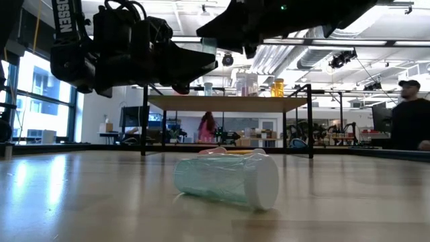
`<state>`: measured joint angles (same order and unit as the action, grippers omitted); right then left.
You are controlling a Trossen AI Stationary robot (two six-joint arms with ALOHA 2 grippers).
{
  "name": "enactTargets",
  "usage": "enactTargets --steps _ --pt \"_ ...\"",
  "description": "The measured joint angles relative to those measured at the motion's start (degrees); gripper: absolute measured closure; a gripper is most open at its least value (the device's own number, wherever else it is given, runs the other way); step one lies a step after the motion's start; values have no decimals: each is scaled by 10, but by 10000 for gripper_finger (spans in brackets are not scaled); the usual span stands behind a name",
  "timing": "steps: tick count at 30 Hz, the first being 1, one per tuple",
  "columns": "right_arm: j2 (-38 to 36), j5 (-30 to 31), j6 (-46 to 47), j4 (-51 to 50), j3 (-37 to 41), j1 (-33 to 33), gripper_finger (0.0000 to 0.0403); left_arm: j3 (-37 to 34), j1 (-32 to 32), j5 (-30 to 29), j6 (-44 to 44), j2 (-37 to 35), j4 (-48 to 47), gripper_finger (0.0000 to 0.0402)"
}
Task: Pick and place medicine bottles onto shelf by color
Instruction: Put the right green pill bottle on the shelf aligned with the other green pill bottle
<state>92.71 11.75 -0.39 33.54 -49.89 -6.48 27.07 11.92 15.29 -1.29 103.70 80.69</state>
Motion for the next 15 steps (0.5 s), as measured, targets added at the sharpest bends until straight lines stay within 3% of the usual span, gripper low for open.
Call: enactTargets --steps 5,15 --pt "0 0 1 -9 0 0 277 0 0 1 0 0 0 313" --pt "-12 0 4 -38 0 0 279 0 0 -1 0 0 0 313"
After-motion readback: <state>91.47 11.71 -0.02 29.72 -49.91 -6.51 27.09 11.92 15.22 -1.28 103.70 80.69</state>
